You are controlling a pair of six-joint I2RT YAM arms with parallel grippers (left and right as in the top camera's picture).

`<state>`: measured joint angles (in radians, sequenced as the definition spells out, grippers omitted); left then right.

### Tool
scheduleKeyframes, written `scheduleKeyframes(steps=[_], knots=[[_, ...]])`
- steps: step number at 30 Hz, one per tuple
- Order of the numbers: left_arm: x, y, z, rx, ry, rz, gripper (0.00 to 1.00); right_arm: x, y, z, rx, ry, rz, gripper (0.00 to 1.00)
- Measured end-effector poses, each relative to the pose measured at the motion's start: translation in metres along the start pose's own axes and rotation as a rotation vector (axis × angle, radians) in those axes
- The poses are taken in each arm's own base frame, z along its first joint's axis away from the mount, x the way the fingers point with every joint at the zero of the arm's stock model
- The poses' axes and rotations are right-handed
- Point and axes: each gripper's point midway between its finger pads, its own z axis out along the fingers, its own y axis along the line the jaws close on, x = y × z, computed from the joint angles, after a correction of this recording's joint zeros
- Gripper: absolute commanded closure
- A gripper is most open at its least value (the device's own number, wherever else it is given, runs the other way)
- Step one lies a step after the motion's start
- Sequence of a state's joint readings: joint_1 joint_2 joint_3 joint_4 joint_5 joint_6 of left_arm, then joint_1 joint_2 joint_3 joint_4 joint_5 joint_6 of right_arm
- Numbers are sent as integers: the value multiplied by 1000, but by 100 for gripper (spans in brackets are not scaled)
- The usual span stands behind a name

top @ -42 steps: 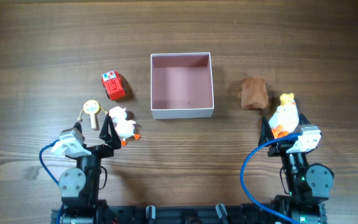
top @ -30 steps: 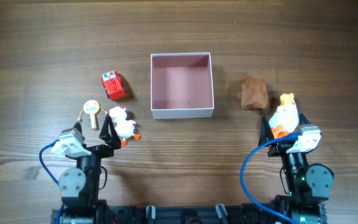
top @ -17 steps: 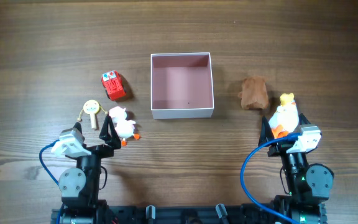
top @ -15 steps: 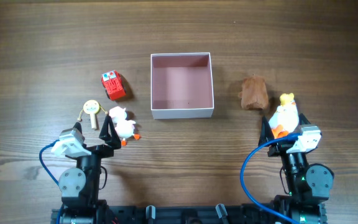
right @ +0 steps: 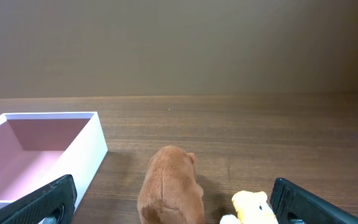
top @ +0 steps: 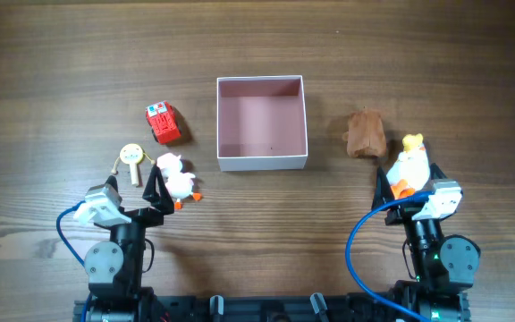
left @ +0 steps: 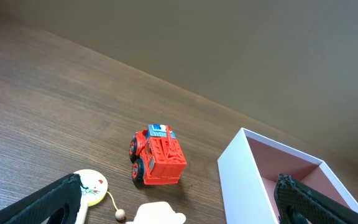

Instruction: Pack container

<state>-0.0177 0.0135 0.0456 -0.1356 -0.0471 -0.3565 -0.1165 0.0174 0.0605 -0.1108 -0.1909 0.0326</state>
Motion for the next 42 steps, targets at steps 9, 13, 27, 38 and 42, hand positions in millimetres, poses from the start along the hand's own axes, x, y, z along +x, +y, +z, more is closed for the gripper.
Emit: scheduleKeyframes(steps=[9,13,27,38,42], knots=[[0,0,0,0,0,0,0,0,0,0,0,0,0,0],[0,0,0,0,0,0,0,0,0,0,0,0,0,0],[0,0,0,0,0,0,0,-2,13,-1,-75,4,-43,0],[1,0,0,-1,2,0,0,-87,0,78,-67,471,59,0],[1,1,0,-1,2,0,0,-68,-10,129,-67,665,97,0]])
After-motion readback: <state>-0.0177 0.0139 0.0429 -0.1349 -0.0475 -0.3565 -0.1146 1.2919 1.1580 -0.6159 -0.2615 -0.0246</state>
